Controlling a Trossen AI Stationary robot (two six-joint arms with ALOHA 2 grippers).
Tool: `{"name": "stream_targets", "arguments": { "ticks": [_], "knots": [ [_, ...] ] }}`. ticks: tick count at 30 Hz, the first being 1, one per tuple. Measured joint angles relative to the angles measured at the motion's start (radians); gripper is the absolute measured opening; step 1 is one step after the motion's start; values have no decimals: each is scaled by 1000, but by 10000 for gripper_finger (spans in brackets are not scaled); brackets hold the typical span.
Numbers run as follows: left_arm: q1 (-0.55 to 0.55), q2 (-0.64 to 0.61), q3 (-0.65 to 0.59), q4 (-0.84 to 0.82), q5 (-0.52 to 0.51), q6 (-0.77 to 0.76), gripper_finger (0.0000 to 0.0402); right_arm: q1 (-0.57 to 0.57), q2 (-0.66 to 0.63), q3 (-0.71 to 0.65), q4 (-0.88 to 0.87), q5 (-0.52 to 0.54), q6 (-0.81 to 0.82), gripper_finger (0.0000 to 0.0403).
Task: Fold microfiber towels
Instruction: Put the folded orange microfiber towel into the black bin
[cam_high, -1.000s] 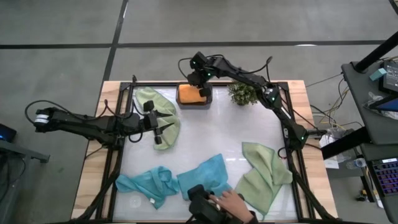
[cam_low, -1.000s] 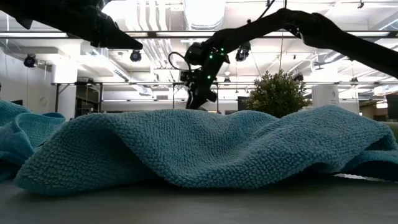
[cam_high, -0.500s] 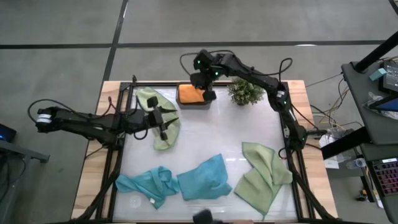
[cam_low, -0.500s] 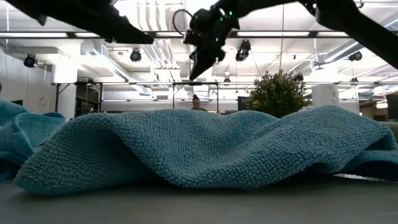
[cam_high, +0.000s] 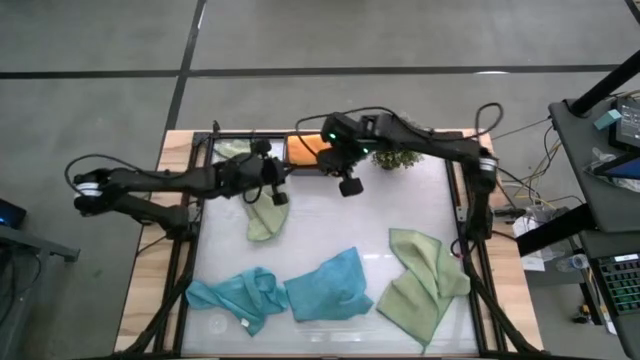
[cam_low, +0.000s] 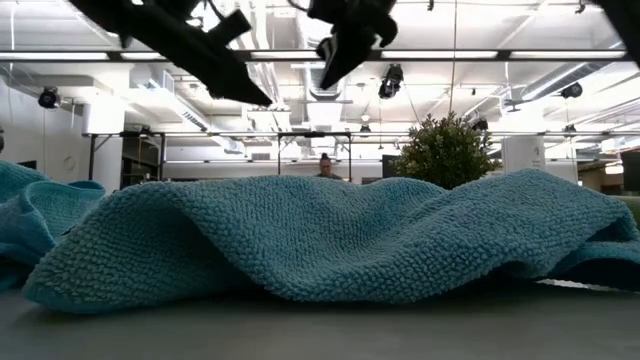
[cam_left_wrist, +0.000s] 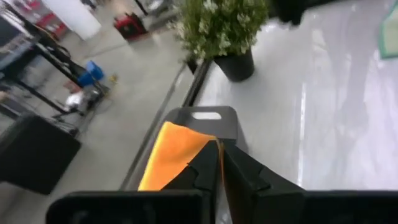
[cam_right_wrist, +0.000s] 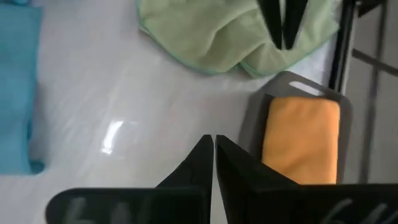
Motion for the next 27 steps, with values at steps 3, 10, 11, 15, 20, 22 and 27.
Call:
{"name": "stream_targets", "arguments": {
  "ticks": [3, 10, 11, 15, 20, 22, 27],
  "knots": [
    [46, 60, 54, -39, 70, 0, 7, 26, -92, -184, 140, 33, 48, 11],
    [112, 225, 206, -189, 107, 56, 7, 51, -265, -534, 376, 35, 158, 11],
    [121, 249, 225, -196, 107, 68, 7, 55, -284, -575, 408, 36, 170, 11],
    [166, 345, 297, -195, 107, 122, 7, 56, -358, -711, 556, 37, 190, 11],
    [235, 459, 359, -145, 107, 160, 7, 56, -435, -832, 719, 37, 192, 11],
    [261, 496, 369, -106, 107, 176, 8, 55, -460, -872, 770, 37, 192, 11],
    [316, 559, 374, -27, 107, 177, 8, 55, -514, -949, 854, 37, 192, 11]
  ]
}}
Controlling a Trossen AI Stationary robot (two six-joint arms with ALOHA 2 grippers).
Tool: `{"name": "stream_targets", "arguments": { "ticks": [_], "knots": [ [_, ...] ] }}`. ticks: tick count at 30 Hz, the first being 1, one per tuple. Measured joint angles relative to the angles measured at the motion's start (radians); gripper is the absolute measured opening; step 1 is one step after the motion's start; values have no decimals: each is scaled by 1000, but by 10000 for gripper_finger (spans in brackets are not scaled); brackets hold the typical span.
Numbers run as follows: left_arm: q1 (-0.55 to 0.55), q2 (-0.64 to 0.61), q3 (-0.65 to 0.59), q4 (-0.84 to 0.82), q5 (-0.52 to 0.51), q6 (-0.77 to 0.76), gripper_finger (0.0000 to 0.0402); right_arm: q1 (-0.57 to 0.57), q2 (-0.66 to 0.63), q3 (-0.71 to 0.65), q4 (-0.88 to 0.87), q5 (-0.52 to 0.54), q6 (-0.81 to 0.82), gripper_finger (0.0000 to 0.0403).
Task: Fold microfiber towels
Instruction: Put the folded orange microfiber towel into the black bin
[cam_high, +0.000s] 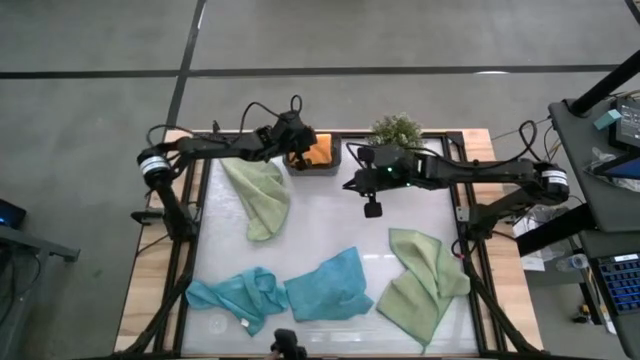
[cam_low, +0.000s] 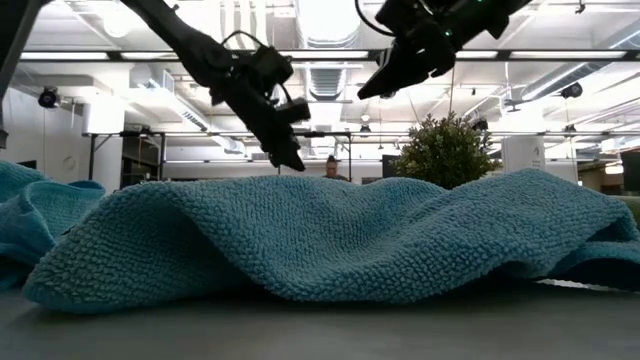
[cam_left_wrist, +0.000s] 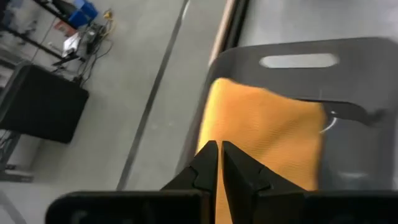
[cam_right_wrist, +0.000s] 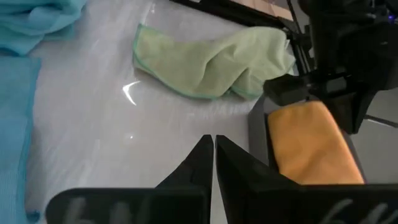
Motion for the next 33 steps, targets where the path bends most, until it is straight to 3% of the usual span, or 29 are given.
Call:
{"name": "stream_targets", "arguments": {
  "ticks": [25, 33],
  "knots": [
    [61, 114, 0, 18, 33, -82, 8, 0, -6, -52, 10, 0, -1, 11],
    [61, 113, 0, 14, 139, -115, 8, 0, -6, -52, 10, 0, 9, 11]
  ]
}}
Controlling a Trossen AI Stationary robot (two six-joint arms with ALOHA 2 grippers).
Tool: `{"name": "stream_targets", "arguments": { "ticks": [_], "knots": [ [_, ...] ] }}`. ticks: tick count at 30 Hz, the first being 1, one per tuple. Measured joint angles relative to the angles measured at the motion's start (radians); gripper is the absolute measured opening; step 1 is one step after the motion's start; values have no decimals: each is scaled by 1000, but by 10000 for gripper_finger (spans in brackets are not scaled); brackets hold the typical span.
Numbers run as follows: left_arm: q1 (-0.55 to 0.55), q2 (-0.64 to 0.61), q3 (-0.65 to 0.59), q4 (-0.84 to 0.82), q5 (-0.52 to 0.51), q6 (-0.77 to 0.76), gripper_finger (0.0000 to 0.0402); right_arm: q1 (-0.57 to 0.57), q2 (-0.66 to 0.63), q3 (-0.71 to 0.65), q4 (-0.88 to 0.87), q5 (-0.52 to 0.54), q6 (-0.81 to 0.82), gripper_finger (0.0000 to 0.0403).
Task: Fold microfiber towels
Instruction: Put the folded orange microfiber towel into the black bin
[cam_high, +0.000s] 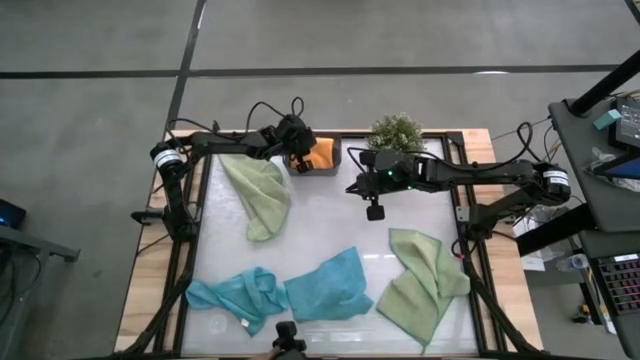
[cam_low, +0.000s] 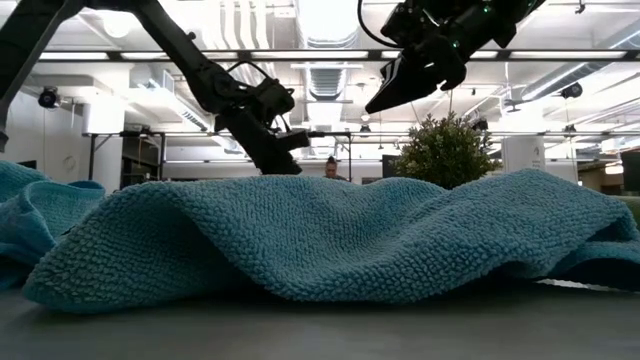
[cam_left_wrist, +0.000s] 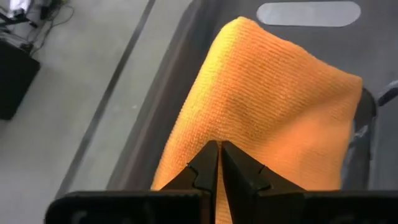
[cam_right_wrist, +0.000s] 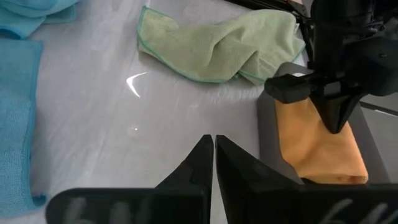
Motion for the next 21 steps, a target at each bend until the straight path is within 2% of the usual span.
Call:
{"name": "stream_targets", "arguments": {
  "ticks": [21],
  "knots": [
    [-8, -42, 35, 7, -6, -22, 8, 0, 2, -7, 1, 0, -1, 11]
  ]
}}
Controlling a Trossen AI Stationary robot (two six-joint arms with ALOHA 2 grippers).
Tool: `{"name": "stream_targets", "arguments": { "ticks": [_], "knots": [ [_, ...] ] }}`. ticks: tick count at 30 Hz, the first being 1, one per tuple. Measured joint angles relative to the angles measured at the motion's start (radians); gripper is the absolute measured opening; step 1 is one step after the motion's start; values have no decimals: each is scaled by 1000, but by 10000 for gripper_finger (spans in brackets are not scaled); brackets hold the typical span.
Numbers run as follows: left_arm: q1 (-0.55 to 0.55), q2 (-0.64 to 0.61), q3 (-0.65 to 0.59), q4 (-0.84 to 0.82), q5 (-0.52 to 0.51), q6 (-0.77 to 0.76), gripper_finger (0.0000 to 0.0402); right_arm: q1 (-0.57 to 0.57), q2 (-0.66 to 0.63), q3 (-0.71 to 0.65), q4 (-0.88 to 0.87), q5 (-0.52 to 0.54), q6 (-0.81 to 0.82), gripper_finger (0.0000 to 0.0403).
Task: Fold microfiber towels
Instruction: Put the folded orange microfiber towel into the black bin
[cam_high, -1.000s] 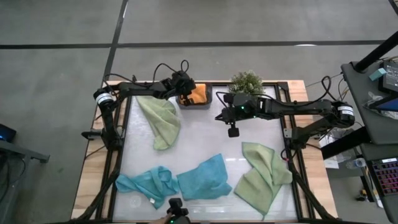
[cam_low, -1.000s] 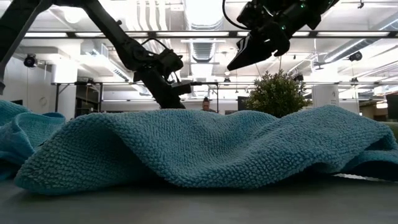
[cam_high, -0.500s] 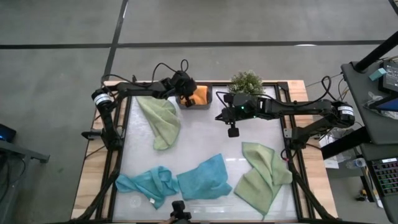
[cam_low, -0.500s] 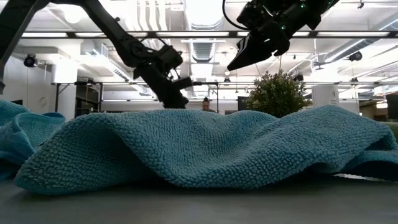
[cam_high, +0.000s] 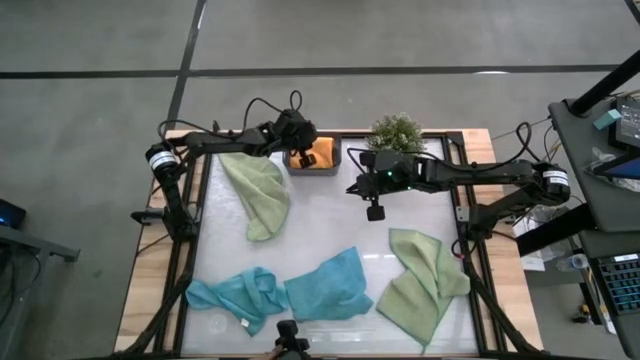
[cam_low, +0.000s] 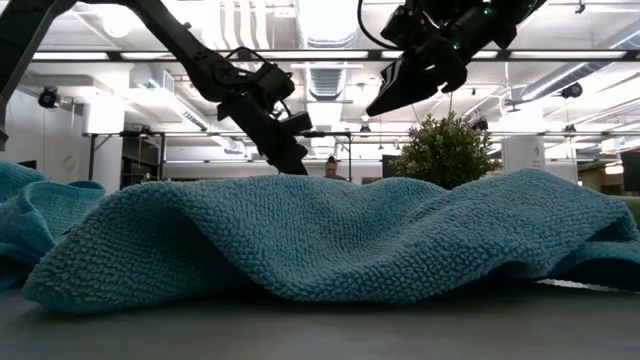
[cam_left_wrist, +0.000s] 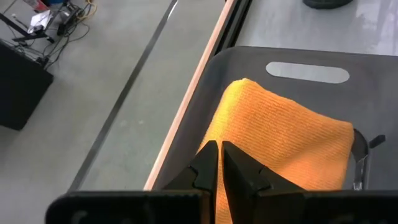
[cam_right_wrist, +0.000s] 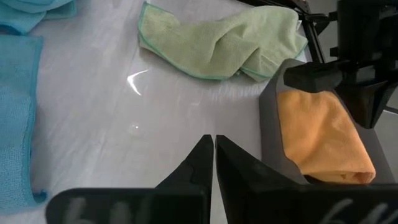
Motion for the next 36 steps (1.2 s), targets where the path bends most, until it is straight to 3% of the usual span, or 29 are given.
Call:
{"name": "stream_targets", "arguments": {
  "ticks": [4, 10, 13, 17, 20, 25, 36],
  "knots": [
    [-18, -36, -2, -18, -1, -16, 8, 0, 0, -5, 54, 6, 65, 11],
    [-106, -203, -33, -4, 0, -28, 8, -1, 0, 6, 102, 189, 149, 11],
    [-161, -301, -71, 5, 0, -29, 8, -1, 1, 47, 100, 265, 148, 11],
    [-229, -425, -158, 34, 2, -78, 8, -19, 24, 143, 91, 273, 142, 11],
    [-277, -510, -253, 80, -1, -105, 8, -34, 81, 246, 30, 246, 97, 11],
    [-321, -643, -428, 198, 0, -141, 8, -65, 233, 470, -161, 95, 9, 11],
    [-323, -902, -641, 250, -3, -161, 8, -203, 685, 1079, -679, 92, -55, 11]
  ]
}}
